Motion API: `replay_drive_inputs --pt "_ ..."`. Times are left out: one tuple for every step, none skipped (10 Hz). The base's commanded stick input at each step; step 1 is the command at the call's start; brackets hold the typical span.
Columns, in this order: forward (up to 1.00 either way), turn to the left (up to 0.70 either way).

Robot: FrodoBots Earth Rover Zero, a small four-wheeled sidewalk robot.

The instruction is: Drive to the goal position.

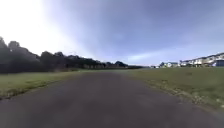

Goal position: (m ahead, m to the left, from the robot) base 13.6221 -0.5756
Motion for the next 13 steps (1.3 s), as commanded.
replay_drive_inputs --pt "1.00 0.00" --pt "1.00 0.00" --pt "1.00 0.00" --pt "1.00 0.00" --pt "1.00 0.00" --pt "1.00 0.00" --pt "1.00 0.00" --pt "1.00 0.00" --pt "1.00 0.00" --pt "1.00 0.00" --pt "1.00 0.00" --pt "1.00 0.00" --pt "1.00 0.00"
